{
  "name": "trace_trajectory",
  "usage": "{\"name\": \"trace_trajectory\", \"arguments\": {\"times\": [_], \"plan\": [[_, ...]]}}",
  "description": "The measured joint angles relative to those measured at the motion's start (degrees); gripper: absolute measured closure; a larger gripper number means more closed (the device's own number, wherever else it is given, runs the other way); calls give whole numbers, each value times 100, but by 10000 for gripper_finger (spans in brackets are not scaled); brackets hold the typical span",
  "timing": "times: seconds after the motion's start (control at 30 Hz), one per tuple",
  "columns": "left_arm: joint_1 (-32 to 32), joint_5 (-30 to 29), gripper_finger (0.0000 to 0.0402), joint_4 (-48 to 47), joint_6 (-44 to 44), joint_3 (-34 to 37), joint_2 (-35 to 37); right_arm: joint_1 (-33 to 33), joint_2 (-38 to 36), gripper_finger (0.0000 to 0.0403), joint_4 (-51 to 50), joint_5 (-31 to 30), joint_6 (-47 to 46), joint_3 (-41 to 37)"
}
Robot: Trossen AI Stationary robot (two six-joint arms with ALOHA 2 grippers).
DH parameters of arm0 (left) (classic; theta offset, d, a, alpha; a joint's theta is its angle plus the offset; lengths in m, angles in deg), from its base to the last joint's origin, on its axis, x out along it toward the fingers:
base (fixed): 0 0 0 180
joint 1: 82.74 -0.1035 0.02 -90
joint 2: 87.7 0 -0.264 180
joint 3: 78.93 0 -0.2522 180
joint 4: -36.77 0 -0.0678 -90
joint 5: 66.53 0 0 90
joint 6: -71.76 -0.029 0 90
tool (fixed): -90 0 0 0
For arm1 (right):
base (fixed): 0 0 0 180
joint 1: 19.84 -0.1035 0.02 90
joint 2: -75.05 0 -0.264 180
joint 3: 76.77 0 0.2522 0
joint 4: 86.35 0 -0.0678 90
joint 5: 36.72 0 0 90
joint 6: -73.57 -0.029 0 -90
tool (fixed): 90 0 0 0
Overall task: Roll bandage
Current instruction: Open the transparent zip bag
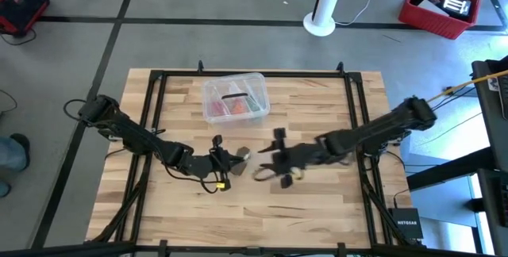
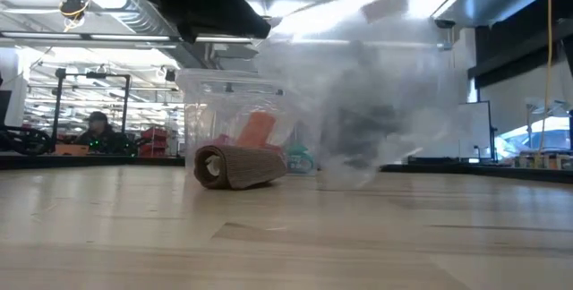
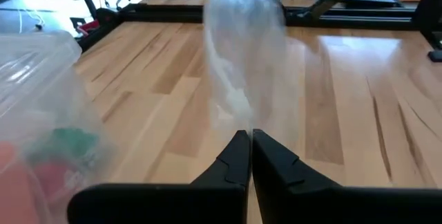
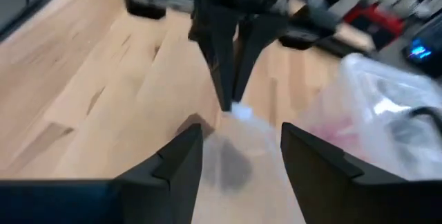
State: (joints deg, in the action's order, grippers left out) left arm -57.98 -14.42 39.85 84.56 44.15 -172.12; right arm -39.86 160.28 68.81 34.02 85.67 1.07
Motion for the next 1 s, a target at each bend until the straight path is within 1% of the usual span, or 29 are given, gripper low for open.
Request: {"name": "trace_trajectory", "arguments": {"times": [0.07,0.13,0.27,0.37,0.7,0.83,0.9,1.0], "plan": [[25,0,401,66,-71,0,-24,157,371,205,-232,304,-4,349],[66,-4,401,139,-285,0,-37,237,707,205,-642,477,-10,777],[120,-119,401,259,-565,-2,-68,246,1288,205,-1650,472,171,1680],[116,-242,401,205,-580,-2,-68,244,1501,205,-1998,419,363,2127],[170,-264,401,218,-726,-2,-68,437,1861,205,-1945,331,468,2216],[212,-280,402,206,-727,-2,-70,441,1880,208,-1880,327,472,2215],[220,-280,402,176,-728,-2,-70,441,1876,219,-1879,328,484,2218],[217,-287,402,174,-728,-2,-70,436,1876,251,-1878,413,490,2216]]}}
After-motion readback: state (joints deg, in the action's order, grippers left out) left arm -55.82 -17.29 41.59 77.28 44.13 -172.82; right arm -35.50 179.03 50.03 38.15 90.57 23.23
